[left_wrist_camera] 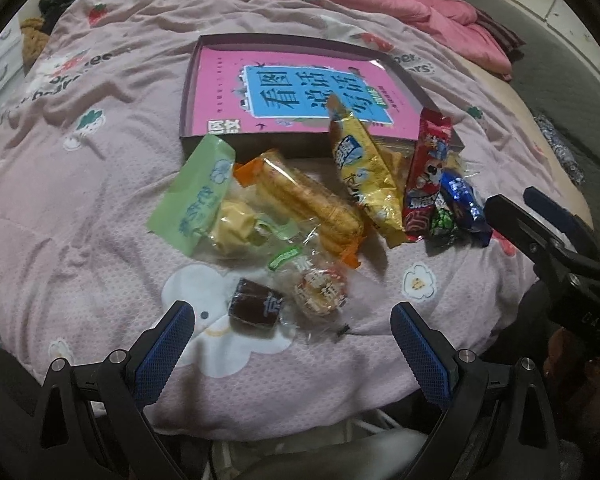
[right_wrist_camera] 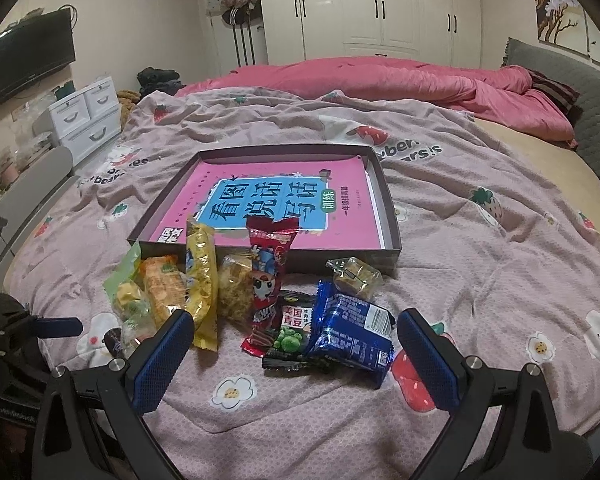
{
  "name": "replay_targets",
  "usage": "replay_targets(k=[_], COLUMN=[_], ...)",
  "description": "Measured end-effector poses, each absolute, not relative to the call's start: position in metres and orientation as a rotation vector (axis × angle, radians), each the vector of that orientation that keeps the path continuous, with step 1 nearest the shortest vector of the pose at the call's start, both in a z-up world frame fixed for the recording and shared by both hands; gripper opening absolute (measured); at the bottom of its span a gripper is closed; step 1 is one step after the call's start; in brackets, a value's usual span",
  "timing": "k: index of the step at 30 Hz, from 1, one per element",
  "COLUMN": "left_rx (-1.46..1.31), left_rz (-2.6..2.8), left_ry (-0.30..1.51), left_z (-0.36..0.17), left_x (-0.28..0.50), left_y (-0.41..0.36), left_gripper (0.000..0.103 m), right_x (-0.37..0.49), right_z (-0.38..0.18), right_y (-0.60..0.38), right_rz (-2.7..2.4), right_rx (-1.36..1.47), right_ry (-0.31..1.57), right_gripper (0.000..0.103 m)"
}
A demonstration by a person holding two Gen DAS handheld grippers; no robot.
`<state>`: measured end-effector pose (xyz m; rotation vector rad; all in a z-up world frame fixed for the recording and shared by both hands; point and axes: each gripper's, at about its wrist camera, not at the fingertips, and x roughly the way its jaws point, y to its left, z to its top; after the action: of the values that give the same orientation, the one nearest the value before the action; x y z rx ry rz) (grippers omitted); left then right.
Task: Organize snacks
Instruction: 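Close the right tool on the red sausage stick while the left tool grasps the clear candy packet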
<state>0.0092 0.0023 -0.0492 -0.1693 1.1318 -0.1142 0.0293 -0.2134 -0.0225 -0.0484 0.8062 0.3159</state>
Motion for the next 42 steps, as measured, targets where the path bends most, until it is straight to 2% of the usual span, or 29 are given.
replay_targets(k=[5, 12, 15, 18, 21, 25, 29, 35, 36, 37, 42], left_rx=[-0.166, -0.1, -0.081, -0.069, -0.068, -0.049, -0.032, -0.036, -0.046, -0.054, -0.074], left_rz=[-0.145, -0.128, -0.126, -0.123, -0.121, -0.116, -0.116, -0.125, -0.135, -0.143, -0.151], left_ry=[1.155, 1.143, 1.137, 1.125, 1.122, 1.119, 1.118, 1.116, 1.112, 1.112, 1.116], left_z=[-0.056, -0.059, -0.059, -0.059, -0.059, -0.061, -0.061, -0.061, -0.059, -0.059, -0.059], left_x=[0.021, 0.031, 0.032, 0.033, 0.034, 0.036, 0.036, 0.036, 0.036, 0.036, 0.037], left_y=[-0.004, -0.014, -0.016, -0.015, -0.014, -0.016, -0.017, -0.015, -0.014, -0.014, -0.01], left_gripper=[0.083, 0.078, 0.077, 0.07, 0.068, 0.065, 0.058, 0.047, 0.033, 0.03, 0.027], right_x=[0.039, 0.057, 0.067, 0.079, 0.086, 0.093, 0.093, 0.091, 0.09, 0.089, 0.087], right_z=[-0.023, -0.029, -0.033, -0.039, -0.045, -0.052, -0.053, -0.047, -0.045, -0.044, -0.035], right_y=[-0.212, -0.203, -0.199, -0.194, -0.19, -0.184, -0.182, -0.186, -0.186, -0.187, -0.191], right_rz=[0.321, 0.336, 0.353, 0.381, 0.401, 0.44, 0.458, 0.471, 0.477, 0.479, 0.488], right_rx=[-0.045, -0.05, -0.053, -0.036, -0.026, -0.042, -0.046, -0.036, -0.036, -0.037, -0.021], right_ry=[0.805, 0.817, 0.826, 0.852, 0.867, 0.881, 0.878, 0.841, 0.834, 0.826, 0.787], right_gripper=[0.102, 0.102, 0.092, 0.077, 0.064, 0.041, 0.028, 0.026, 0.026, 0.025, 0.024])
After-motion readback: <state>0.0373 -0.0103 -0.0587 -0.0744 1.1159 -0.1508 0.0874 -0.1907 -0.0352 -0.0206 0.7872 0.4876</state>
